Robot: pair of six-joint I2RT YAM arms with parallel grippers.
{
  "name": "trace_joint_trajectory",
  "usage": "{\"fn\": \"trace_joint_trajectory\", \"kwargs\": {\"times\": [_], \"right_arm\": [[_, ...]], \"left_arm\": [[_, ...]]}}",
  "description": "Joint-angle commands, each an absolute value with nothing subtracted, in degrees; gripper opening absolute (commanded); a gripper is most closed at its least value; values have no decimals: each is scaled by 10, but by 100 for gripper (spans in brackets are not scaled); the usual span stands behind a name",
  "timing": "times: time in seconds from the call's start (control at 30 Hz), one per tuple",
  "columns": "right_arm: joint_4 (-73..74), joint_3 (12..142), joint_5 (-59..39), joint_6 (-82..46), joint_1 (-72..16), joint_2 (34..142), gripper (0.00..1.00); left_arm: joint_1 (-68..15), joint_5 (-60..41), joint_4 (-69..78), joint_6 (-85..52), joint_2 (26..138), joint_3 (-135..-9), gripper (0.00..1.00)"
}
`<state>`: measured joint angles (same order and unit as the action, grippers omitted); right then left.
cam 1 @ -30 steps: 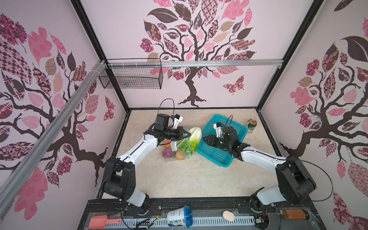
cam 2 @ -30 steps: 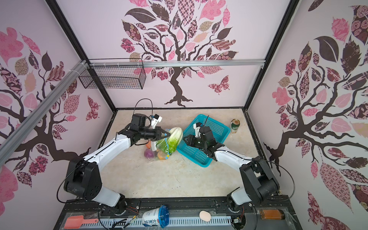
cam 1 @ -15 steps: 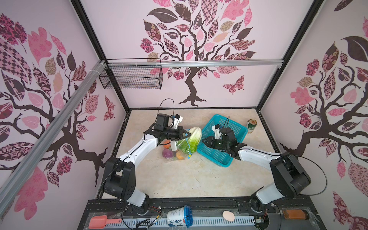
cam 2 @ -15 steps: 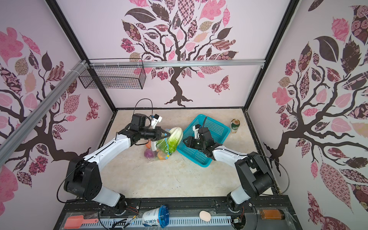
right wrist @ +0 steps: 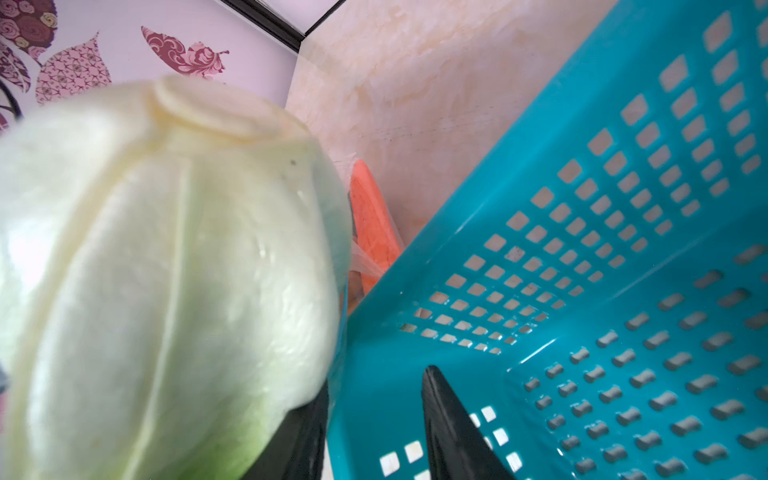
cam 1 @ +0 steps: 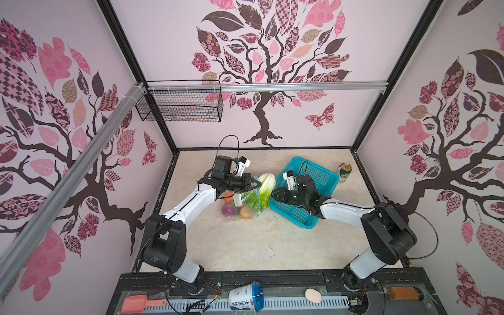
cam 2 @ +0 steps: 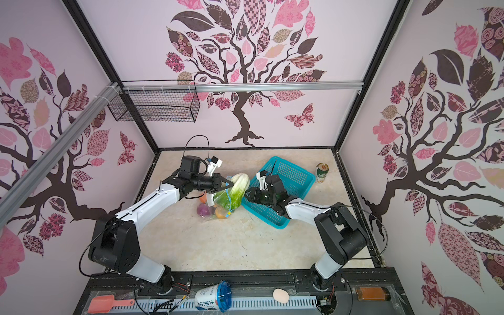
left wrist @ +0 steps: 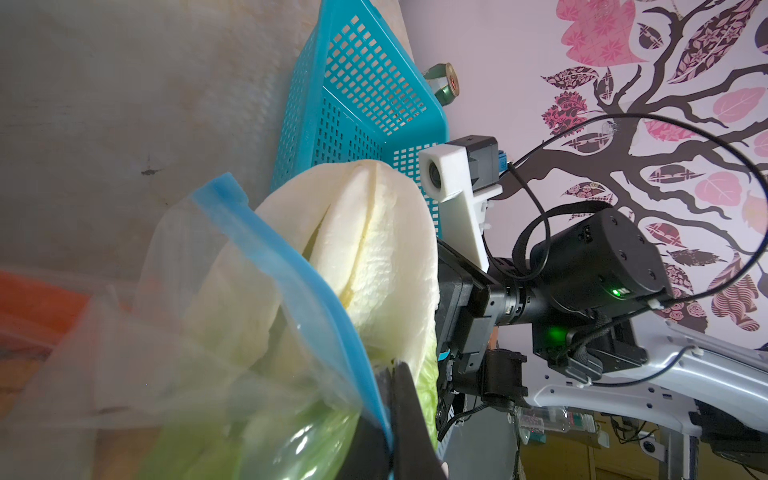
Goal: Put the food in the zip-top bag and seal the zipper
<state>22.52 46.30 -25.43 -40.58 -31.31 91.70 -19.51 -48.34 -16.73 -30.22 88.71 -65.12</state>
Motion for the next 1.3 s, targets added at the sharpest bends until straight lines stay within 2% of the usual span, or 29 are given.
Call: {"fn": "trace_joint_trajectory", "kwargs": {"times": [0.0, 0.43, 0.6, 0.83, 1.27], "right_arm": [[282, 472, -300, -411, -320, 878, 41], [248, 434, -285, -417, -321, 810, 44], [276, 426, -310, -447, -322, 839, 42], [301, 434, -332, -461, -323, 865, 35], [303, 452, -339, -467, -338, 900, 31]], "left_arm": [[-199, -495, -158, -301, 889, -641, 0], [-226, -514, -115, -331, 893, -628, 0], [-229, -512, -106, -342, 910, -620, 0], [-230, -500, -104, -343, 910, -614, 0], [-241, -467, -61, -384, 897, -585, 0]]}}
